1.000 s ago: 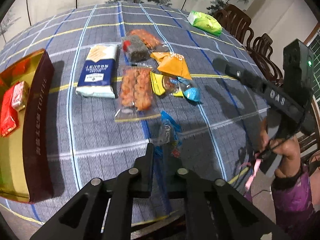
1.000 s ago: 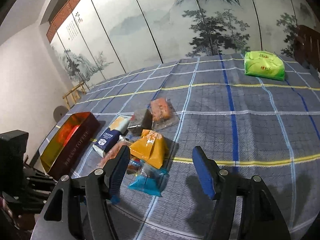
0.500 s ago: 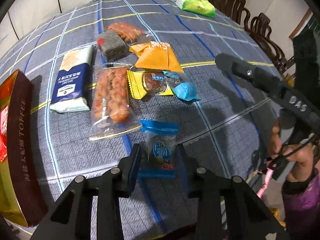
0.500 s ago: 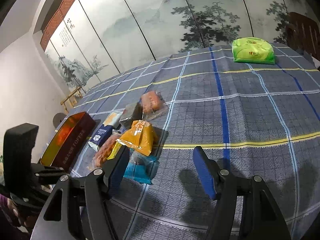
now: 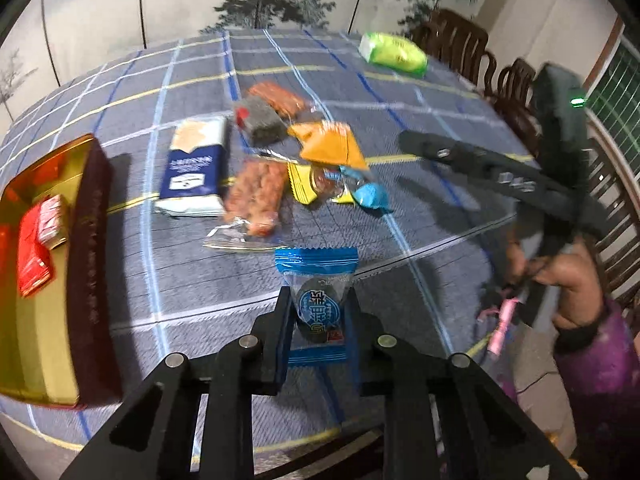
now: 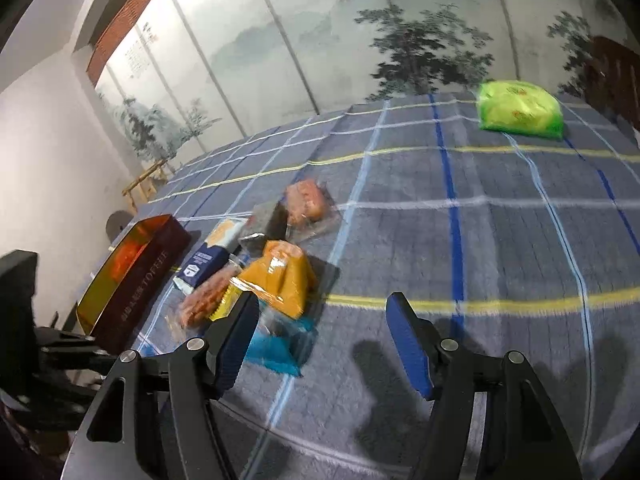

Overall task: Organize snacks
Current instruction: 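Grasp the blue-wrapped candy with the left gripper and lift it, then carry the blue candy toward the tin while the right gripper grasps the orange chip bag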

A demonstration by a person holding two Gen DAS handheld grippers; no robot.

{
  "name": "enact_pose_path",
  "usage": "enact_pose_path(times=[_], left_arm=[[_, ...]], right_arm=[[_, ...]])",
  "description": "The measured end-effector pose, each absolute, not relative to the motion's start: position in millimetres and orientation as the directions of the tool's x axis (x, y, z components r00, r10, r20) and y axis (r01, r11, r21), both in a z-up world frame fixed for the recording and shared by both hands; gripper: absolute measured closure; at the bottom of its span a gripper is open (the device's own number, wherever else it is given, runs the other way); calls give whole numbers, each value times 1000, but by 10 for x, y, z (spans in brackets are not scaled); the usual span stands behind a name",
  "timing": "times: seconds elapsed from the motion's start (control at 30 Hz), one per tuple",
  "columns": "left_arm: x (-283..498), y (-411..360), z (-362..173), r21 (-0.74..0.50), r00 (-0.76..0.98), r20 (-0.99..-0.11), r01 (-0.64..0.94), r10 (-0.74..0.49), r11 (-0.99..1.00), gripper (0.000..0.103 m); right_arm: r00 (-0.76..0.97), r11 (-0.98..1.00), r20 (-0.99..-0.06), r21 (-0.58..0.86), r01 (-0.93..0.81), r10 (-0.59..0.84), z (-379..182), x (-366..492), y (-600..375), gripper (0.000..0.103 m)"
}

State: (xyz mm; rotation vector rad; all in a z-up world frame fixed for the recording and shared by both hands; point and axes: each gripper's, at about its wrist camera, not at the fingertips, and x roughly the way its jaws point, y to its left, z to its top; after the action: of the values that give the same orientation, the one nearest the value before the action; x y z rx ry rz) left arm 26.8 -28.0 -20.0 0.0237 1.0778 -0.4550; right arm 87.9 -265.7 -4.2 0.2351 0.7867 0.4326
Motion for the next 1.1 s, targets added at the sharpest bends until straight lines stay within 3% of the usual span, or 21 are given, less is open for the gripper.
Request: enact_pose_path(times=[0.23, 0.5, 0.53, 0.6, 0.7, 1.1], left_arm=[[256, -70, -71, -269, 388, -838, 321, -385, 908, 83], [238, 69, -11, -264, 409, -834, 296, -372, 918, 83], [242, 83, -9, -263, 411, -834, 293, -369, 919, 83], [251, 109, -7, -262, 415, -833, 286, -366, 922, 83], [254, 152, 7, -264, 422, -831, 276, -364, 924, 83], [138, 302, 231, -265, 485, -795, 264, -365, 927, 82]], right_arm=[[571, 872, -667, 288, -396, 480, -1, 1178, -2210, 35], [525, 888, -725, 286, -359, 446, -201, 1506, -1930, 35], [513, 890, -736, 288, -354, 442, -244, 1534, -1903, 36], [499, 907, -767, 264, -329, 404, -336, 1575, -1867, 53], [511, 910, -761, 261, -322, 399, -302, 1559, -1916, 60], [683, 907, -598, 307, -288, 419, 489, 751, -2395, 60]])
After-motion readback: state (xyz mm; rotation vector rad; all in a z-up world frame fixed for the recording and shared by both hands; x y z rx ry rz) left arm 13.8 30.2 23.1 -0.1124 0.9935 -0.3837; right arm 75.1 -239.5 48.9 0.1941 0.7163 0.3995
